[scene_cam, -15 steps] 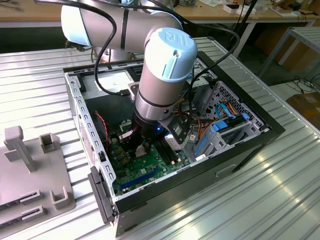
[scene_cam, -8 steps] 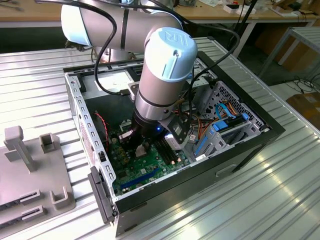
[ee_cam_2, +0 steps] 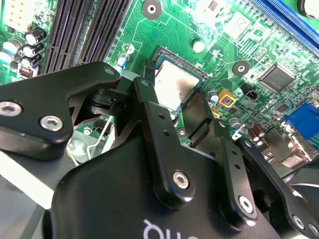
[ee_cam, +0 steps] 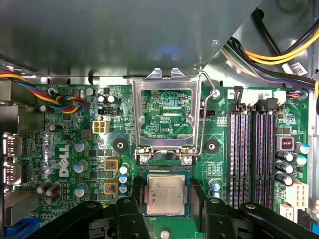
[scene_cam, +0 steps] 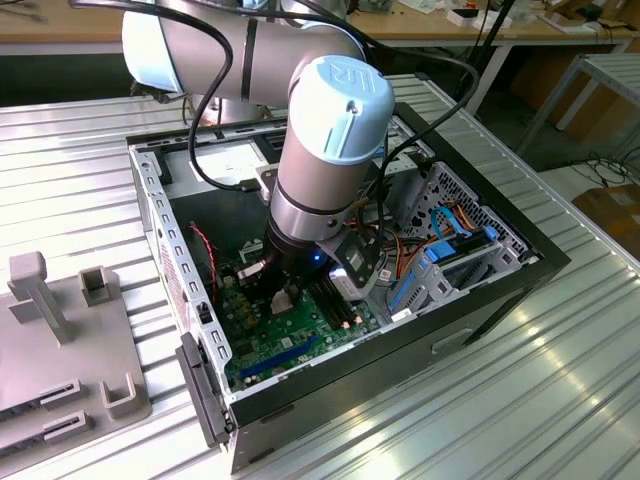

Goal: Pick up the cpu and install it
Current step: 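Place the cpu into insertion slot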

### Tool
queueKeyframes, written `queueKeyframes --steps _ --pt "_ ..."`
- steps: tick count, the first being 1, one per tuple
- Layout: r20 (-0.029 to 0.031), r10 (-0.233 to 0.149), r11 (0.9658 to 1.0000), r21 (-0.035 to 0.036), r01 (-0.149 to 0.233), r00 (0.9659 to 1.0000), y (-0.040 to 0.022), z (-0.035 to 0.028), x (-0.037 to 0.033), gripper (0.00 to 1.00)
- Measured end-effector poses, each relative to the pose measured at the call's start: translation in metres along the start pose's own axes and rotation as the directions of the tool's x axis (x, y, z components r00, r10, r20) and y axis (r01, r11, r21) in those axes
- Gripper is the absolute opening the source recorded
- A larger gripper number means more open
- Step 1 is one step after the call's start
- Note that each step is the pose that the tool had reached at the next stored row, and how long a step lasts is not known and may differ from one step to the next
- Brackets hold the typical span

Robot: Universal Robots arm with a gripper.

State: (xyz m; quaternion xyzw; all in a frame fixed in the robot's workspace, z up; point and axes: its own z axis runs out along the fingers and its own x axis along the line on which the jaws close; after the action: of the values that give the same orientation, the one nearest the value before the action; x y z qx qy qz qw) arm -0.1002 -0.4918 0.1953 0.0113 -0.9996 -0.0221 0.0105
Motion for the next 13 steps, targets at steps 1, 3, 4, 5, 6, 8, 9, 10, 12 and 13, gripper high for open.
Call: queueKeyframes --steps 1,3,4,5,6,8,9,10,12,13 --pt "-0.0003 0.0 1.0 -0.0016 0.0 1.0 0.0 0.0007 0.0 0.47" --pt "-0.0002 0.0 1.0 -0.0025 0.0 1.0 0.0 0.0008 0.0 0.47" --pt "-0.0002 0.0 1.0 -0.0027 0.0 1.0 0.0 0.0008 -0.0001 0.47" --pt "-0.0002 0.0 1.0 -0.0026 0.0 1.0 0.0 0.0008 0.0 0.47" --pt "-0.0002 0.0 1.0 -0.0027 0.0 1.0 0.0 0.0008 -0.0001 0.47" --pt "-0.0002 0.0 1.0 -0.0028 0.0 1.0 0.0 0.0009 -0.0001 0.47" --pt "-0.0002 0.0 1.0 -0.0028 0.0 1.0 0.0 0.0009 -0.0001 0.47" --pt "-0.0002 0.0 1.0 -0.0028 0.0 1.0 0.0 0.0009 0.0 0.47" --pt "-0.0003 0.0 1.0 -0.0028 0.0 1.0 0.0 0.0009 -0.0001 0.47" --pt "-0.0002 0.0 1.0 -0.0033 0.0 1.0 0.0001 0.0009 -0.0001 0.47"
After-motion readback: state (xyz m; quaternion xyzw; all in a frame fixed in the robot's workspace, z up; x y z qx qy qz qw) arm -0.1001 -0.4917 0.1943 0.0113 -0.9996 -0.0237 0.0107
